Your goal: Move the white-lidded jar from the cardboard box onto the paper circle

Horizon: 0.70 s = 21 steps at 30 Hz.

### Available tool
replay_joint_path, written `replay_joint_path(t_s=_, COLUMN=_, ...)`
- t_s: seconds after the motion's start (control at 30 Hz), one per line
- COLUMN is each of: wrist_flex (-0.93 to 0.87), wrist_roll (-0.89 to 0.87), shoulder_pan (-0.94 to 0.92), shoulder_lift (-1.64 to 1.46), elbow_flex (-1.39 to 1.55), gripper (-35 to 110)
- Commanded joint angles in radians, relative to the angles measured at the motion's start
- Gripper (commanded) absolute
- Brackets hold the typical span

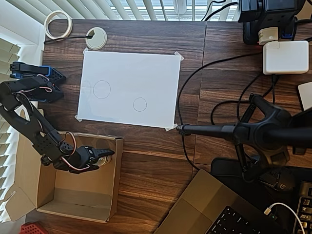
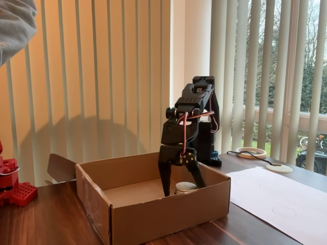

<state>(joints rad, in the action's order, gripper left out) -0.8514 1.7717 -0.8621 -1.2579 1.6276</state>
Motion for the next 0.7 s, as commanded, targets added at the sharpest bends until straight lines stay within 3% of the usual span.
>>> replay_joint_path(t_s=0.0, wrist_flex=-0.021, wrist_roll=0.015, shoulder_pan=-0.008, shoulder_lift=-0.040, elbow_flex=-0.032, gripper=42)
replay_joint_path(t_s=0.67, wrist_flex=-0.023, wrist_roll=0.006, shoulder_pan=0.003, shoulder_lift=-0.037, elbow_flex=-0.049, gripper=25)
